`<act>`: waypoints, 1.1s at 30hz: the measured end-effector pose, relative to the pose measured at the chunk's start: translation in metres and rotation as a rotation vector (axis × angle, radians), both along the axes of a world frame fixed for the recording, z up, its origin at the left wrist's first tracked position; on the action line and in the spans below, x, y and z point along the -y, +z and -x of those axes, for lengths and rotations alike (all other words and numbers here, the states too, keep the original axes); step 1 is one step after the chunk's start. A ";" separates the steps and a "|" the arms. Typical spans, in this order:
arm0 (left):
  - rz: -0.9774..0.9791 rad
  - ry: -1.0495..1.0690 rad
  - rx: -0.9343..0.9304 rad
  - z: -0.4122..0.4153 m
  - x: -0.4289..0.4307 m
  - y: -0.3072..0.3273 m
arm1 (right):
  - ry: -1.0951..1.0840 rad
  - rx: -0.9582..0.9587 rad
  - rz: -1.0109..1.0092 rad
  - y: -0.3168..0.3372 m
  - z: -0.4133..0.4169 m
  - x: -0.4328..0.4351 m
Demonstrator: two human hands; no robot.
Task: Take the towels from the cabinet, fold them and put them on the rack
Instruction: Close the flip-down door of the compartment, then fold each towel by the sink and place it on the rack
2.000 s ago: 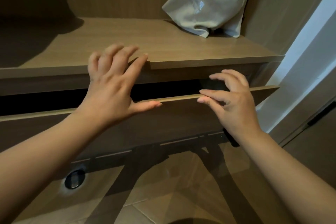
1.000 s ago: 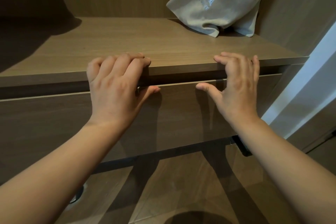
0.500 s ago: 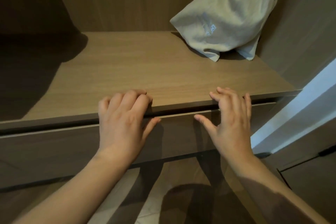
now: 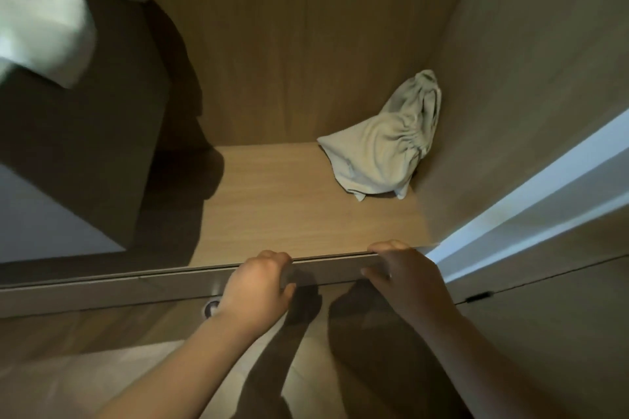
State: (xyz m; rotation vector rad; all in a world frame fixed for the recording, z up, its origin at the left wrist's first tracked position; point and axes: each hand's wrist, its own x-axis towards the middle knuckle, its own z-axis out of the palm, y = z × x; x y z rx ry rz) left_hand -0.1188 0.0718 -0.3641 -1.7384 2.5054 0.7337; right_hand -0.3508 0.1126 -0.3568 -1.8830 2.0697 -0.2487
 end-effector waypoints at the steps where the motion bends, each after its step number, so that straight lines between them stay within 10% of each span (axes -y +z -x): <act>1: -0.010 -0.001 -0.012 0.000 -0.009 0.030 | 0.011 0.013 -0.017 0.028 -0.002 -0.005; 13: -0.067 0.196 -0.074 -0.024 -0.123 0.289 | 0.125 0.042 -0.115 0.295 -0.018 -0.079; 33: 0.192 0.558 -0.114 -0.221 -0.163 0.394 | 0.520 0.011 0.086 0.393 -0.241 -0.045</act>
